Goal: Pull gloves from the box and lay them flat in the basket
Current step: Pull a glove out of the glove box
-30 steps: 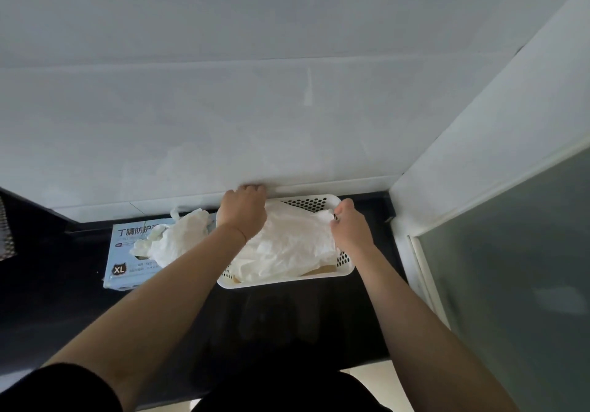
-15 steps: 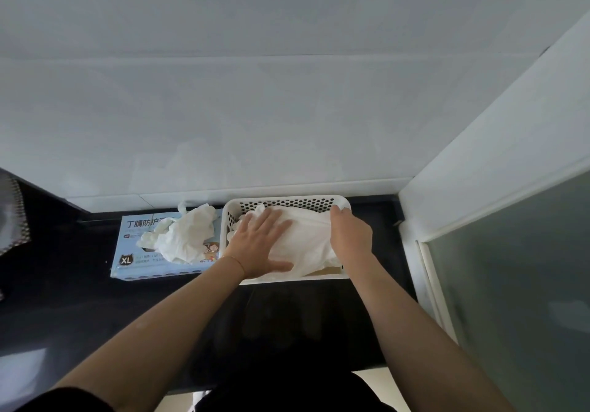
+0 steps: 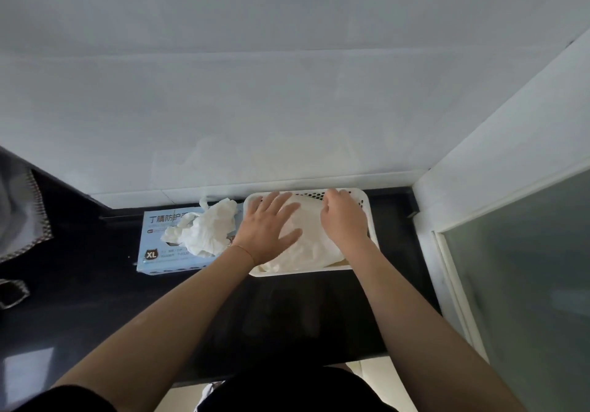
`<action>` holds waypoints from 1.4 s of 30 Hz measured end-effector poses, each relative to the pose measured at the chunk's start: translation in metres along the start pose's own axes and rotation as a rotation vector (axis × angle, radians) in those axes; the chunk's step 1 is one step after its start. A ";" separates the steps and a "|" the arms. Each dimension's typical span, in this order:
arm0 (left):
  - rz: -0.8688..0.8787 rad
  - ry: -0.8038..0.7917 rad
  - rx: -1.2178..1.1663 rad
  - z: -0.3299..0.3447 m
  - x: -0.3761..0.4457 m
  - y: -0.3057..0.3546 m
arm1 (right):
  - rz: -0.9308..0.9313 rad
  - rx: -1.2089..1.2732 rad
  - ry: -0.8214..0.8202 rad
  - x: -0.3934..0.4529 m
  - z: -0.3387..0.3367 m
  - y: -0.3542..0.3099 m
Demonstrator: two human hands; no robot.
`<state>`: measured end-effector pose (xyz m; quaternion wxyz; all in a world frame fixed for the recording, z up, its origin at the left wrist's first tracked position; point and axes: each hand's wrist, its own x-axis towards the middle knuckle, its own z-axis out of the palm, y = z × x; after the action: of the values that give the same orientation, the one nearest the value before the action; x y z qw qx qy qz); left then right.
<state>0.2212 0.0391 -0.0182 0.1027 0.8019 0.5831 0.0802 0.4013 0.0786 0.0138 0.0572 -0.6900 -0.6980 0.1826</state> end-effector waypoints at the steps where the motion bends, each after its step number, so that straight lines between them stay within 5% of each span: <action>1: -0.046 0.103 0.010 -0.006 -0.004 -0.010 | -0.035 0.059 -0.018 0.000 0.004 -0.015; 4: -0.322 0.219 0.107 -0.032 -0.020 -0.041 | -0.116 0.158 -0.090 -0.006 0.019 -0.054; 9: -0.704 -0.044 -0.109 -0.066 -0.055 -0.095 | -0.131 0.180 -0.149 -0.017 0.041 -0.105; 17: -0.688 0.098 -0.240 -0.097 -0.065 -0.135 | -0.145 0.203 -0.171 -0.018 0.039 -0.157; 26: -0.683 0.456 -0.667 -0.138 -0.062 -0.134 | -0.135 0.335 -0.118 -0.021 0.019 -0.184; 33: -0.663 0.444 -0.801 -0.150 -0.057 -0.127 | -0.112 0.684 -0.229 -0.030 0.005 -0.203; 37: -0.727 0.465 -1.128 -0.154 -0.059 -0.120 | -0.145 0.664 -0.269 -0.036 0.000 -0.206; 42: -0.834 0.506 -1.179 -0.149 -0.069 -0.122 | -0.079 0.715 -0.286 -0.039 -0.014 -0.194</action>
<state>0.0510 0.0207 0.0941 0.3988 0.2850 0.7039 0.5140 0.2252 0.0460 0.0986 0.2033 -0.5667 -0.6172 0.5066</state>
